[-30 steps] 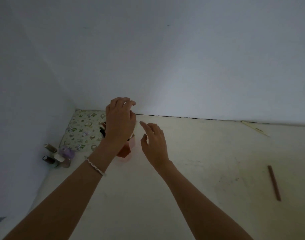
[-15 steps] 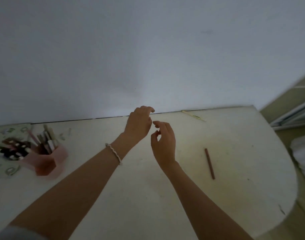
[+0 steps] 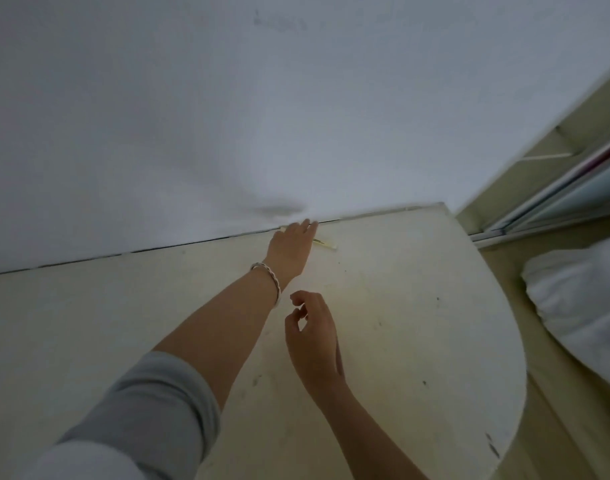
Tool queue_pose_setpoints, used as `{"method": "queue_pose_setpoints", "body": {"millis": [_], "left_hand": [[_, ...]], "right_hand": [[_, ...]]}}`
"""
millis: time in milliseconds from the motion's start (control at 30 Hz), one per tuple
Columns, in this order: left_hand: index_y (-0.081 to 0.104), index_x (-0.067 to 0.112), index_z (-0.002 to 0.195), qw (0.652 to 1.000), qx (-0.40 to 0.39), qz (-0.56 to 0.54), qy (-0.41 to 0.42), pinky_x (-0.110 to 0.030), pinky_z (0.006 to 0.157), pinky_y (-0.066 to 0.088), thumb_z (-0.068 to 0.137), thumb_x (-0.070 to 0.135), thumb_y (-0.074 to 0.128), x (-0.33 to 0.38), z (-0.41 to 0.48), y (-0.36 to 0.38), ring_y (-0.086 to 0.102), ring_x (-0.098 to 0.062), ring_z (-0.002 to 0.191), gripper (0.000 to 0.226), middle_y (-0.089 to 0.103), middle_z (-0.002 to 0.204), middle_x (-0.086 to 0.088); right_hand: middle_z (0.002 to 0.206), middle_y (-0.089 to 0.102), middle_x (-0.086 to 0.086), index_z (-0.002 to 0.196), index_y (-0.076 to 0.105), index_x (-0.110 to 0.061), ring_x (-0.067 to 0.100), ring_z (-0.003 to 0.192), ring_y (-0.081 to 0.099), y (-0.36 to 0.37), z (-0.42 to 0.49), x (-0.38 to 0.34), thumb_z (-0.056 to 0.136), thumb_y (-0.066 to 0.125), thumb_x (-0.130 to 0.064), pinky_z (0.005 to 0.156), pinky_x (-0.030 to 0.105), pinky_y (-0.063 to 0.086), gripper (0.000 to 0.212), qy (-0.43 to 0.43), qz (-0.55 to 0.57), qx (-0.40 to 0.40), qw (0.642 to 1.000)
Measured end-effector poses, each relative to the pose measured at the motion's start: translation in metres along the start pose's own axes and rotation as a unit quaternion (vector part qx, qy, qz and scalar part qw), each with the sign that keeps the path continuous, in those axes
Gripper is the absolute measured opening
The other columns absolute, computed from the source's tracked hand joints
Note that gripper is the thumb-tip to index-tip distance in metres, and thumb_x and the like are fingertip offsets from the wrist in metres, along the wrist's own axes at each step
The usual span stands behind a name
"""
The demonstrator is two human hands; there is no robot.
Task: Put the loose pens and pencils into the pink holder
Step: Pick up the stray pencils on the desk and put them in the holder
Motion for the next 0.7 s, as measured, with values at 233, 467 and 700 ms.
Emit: {"method": "queue_pose_setpoints", "body": {"millis": [233, 467, 700], "left_hand": [[0.031, 0.015, 0.147, 0.992, 0.018, 0.124, 0.011, -0.041, 0.099, 0.04, 0.093, 0.004, 0.048, 0.001, 0.024, 0.022, 0.045, -0.03, 0.127, 0.057, 0.049, 0.137, -0.011], [0.046, 0.013, 0.136, 0.989, 0.125, -0.074, 0.002, -0.037, 0.08, 0.052, 0.096, 0.005, 0.049, 0.013, 0.003, -0.006, 0.058, -0.026, 0.099, 0.04, 0.055, 0.114, -0.008], [0.054, 0.006, 0.119, 0.95, 0.184, -0.244, -0.059, -0.03, 0.073, 0.043, 0.096, 0.006, 0.049, 0.011, -0.056, -0.039, 0.057, -0.026, 0.089, 0.024, 0.053, 0.107, -0.01]], "right_hand": [[0.105, 0.067, -0.002, 0.11, 0.066, -0.014, 0.012, 0.095, 0.063, 0.013, -0.003, 0.002, 0.086, 0.054, -0.001, 0.086, 0.023, 0.051, 0.03, -0.061, -0.03, -0.073, 0.995], [0.099, 0.068, -0.003, 0.104, 0.066, -0.015, 0.012, 0.091, 0.062, 0.007, -0.003, 0.006, 0.08, 0.055, -0.001, 0.085, 0.018, 0.046, 0.03, -0.089, -0.053, -0.023, 0.994], [0.127, 0.051, 0.006, 0.14, 0.04, -0.021, 0.026, 0.111, 0.05, -0.01, -0.008, 0.045, 0.089, 0.05, -0.016, 0.095, 0.039, 0.045, 0.052, 0.114, -0.269, -0.063, 0.954]]}}
Point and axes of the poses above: each hand's wrist, its own z-axis towards the middle knuckle, its own y-axis out of the palm, x = y × z, the point moved 4 cm from there along z, towards the middle knuckle
